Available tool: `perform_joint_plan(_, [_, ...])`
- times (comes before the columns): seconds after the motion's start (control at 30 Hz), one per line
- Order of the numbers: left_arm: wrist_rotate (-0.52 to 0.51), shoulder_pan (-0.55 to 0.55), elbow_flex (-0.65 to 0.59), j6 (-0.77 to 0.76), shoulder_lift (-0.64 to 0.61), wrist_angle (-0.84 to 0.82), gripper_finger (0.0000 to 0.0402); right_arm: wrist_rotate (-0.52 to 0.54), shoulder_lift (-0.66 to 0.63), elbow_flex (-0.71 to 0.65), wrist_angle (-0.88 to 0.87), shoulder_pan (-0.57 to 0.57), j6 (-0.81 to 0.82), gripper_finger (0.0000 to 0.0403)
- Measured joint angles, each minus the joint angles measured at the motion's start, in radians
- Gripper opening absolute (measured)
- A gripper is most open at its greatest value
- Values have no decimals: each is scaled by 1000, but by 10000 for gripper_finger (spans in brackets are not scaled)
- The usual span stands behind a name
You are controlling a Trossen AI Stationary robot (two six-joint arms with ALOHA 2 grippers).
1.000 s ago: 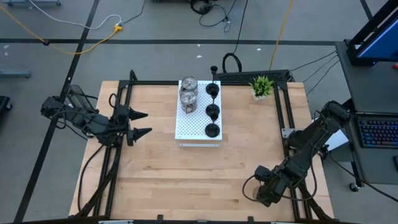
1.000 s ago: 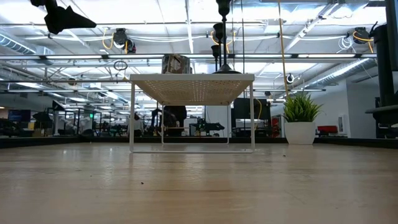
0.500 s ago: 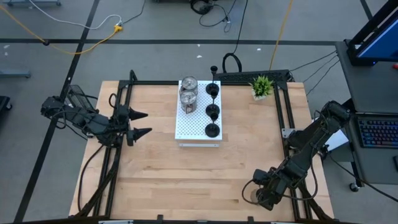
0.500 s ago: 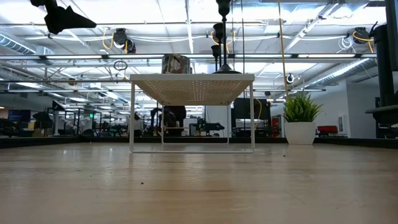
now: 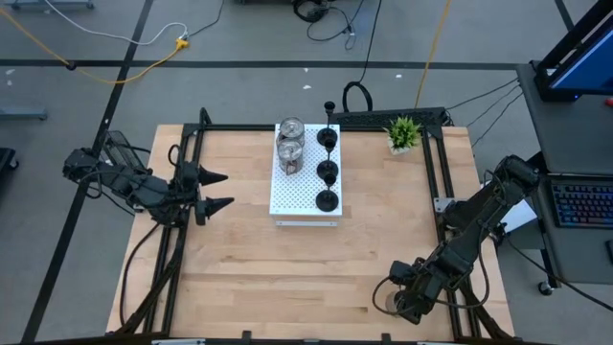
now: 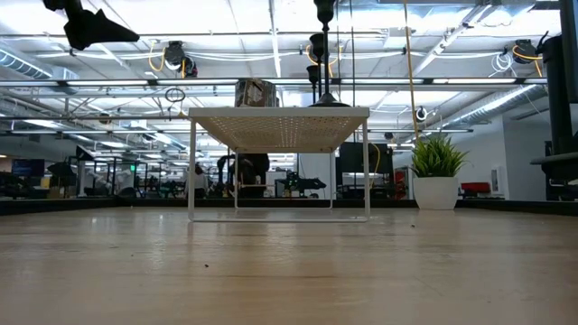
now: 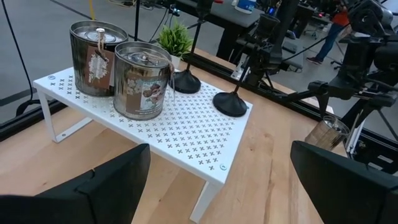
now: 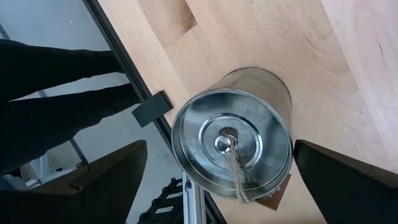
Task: Pick & Place candle stick holders
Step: Put the silver scented candle on the shelf aligned with the other silver scented candles
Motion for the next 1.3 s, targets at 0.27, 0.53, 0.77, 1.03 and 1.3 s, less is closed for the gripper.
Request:
perform_joint_plan(0.27, [0, 0, 0, -13, 0, -17, 395, 0, 0, 0, 1, 0, -11, 400])
perform_joint_plan(0.53, [0, 0, 0, -13, 0, -16, 395, 0, 0, 0, 0, 0, -12, 400])
perform_joint_plan(0.77, [0, 0, 0, -13, 0, -16, 395, 0, 0, 0, -13, 0, -15, 400])
perform_joint_plan(1.03, [0, 0, 0, -13, 0, -16, 395, 0, 0, 0, -13, 0, -53, 400])
perform_joint_plan(1.3, [0, 0, 0, -13, 0, -16, 395, -2, 0, 0, -77, -2, -38, 400])
